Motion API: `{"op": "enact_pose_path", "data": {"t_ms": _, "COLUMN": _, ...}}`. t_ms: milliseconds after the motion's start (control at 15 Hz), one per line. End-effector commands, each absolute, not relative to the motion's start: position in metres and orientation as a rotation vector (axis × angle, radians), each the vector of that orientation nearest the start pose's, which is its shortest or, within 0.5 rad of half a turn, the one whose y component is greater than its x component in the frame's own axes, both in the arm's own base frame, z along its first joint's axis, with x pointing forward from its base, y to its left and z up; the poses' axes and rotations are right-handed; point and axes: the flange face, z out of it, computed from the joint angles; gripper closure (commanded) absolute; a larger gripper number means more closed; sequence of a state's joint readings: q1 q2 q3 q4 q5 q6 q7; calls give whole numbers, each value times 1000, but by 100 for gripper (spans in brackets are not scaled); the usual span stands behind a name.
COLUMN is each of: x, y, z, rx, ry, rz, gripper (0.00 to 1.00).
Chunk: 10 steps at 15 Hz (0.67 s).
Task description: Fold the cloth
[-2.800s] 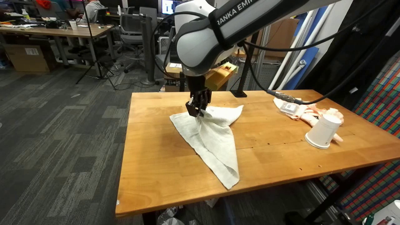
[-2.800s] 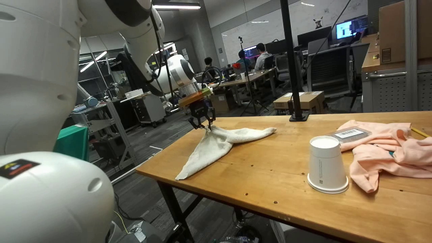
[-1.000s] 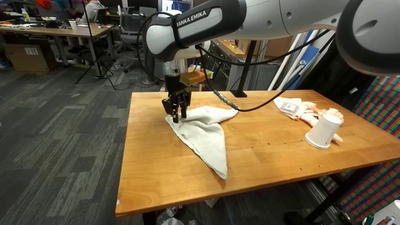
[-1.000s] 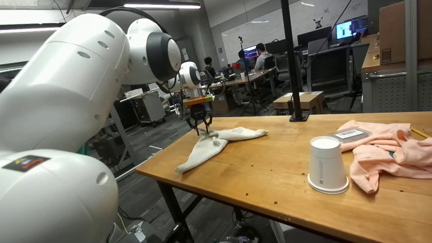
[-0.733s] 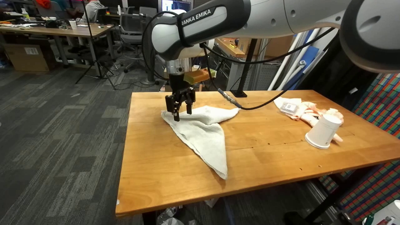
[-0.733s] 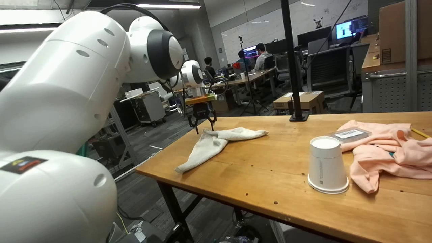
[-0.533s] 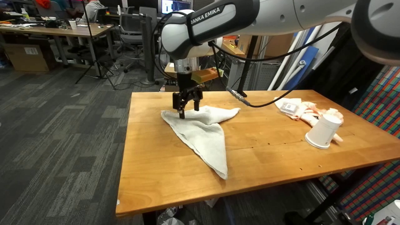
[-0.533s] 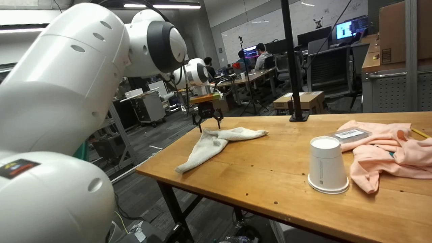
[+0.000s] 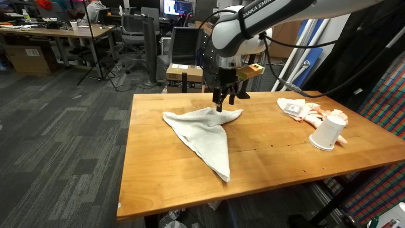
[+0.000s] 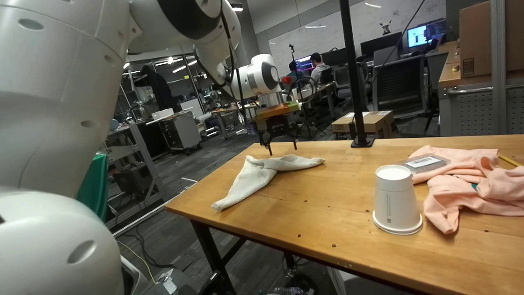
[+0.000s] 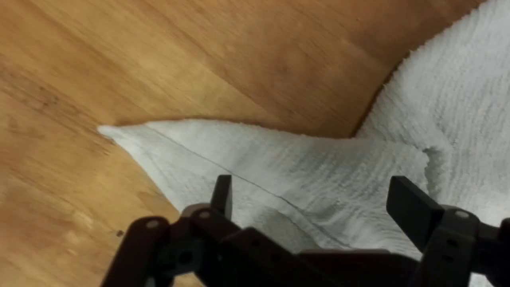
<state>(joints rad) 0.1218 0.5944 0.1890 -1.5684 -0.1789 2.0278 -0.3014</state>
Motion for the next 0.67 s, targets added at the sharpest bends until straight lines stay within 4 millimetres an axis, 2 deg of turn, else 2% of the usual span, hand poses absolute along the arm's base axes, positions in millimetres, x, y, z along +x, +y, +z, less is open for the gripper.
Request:
{"op": "enact_pose_path", "data": {"t_ms": 0, "x": 626, "y": 140, "z": 309, "rx": -3010, "ry": -1074, "rz": 86, "gripper": 0}}
{"op": "enact_pose_path", "data": {"t_ms": 267, "x": 618, "y": 110, "z": 321, "rx": -2993, "ry": -1144, "rz": -2, "gripper": 0}}
{"op": "enact_pose_path", "data": {"t_ms": 600, "x": 627, "y": 103, "z": 347, "rx": -2943, "ry": -1294, "rz": -90, "gripper": 0}}
